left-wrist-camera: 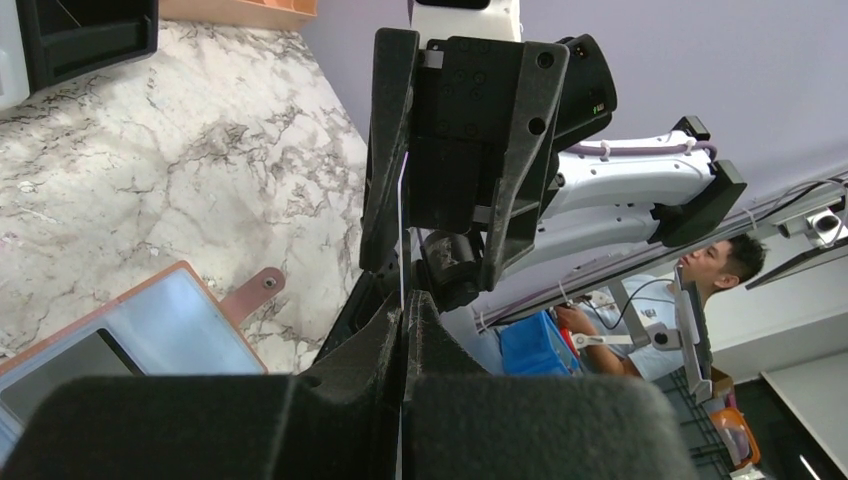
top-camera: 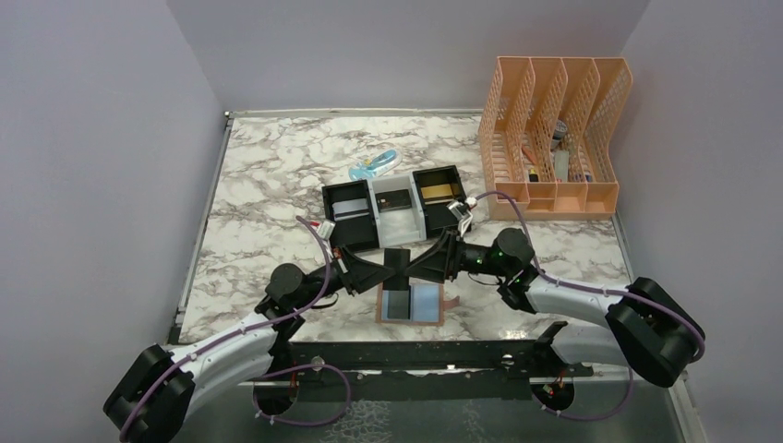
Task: Take the credit cards out of the card holder
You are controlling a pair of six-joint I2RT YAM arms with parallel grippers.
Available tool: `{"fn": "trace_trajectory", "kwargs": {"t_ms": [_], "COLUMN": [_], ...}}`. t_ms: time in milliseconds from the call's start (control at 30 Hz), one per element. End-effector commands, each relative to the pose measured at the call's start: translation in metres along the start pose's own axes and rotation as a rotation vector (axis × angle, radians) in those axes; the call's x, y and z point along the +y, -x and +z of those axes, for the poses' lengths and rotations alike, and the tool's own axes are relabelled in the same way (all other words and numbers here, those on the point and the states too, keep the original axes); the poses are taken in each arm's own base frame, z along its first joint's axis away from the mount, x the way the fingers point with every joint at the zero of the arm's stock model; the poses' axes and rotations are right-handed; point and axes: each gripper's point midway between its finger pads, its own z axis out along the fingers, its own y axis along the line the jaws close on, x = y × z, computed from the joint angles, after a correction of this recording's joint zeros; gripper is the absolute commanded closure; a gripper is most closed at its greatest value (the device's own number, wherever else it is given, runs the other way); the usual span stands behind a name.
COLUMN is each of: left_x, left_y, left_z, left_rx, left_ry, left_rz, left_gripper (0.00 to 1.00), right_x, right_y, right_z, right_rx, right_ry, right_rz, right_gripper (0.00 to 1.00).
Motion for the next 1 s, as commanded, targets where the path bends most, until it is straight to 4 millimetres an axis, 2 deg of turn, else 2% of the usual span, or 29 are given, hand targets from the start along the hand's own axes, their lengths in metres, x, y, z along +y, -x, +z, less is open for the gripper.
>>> {"fn": "trace_trajectory", "kwargs": {"t_ms": [0,200,400,667,967], "left_x": [-0.013,-0.017,-0.017,-0.017,-0.018], "left_y": [0.003,0.005,0.004,0.002,0.0], "left_z": [0.0,-0.001,0.0,-0.001,-0.003], "left_rx": [-0.015,-0.032,-0.029,-0.036,-0.037], "left_ry": [-0.065,-0.081,-0.082,-0.081,-0.085], "left_rz": [0.04,0.049,0.04,0.026,0.016], "left_gripper": [1.0,1.0,1.0,1.0,1.0], "right_x": [0.021,0.023,0.025,0.025,0.02], "right_y": [0.008,0.005,0.001,0.008,0.005], "right_z": [0.005,0.009,0.016,0.019,0.02], "right_rx": [0.004,0.026,0.04,0.001,0.011], "right_ry": [0.083,0.113,0.139,0.128,0.119], "right_rz": [-0.029,0.019,0.044,0.044,0.062], "right_gripper": [0.55,0.67,0.73,0.8,0.94]}}
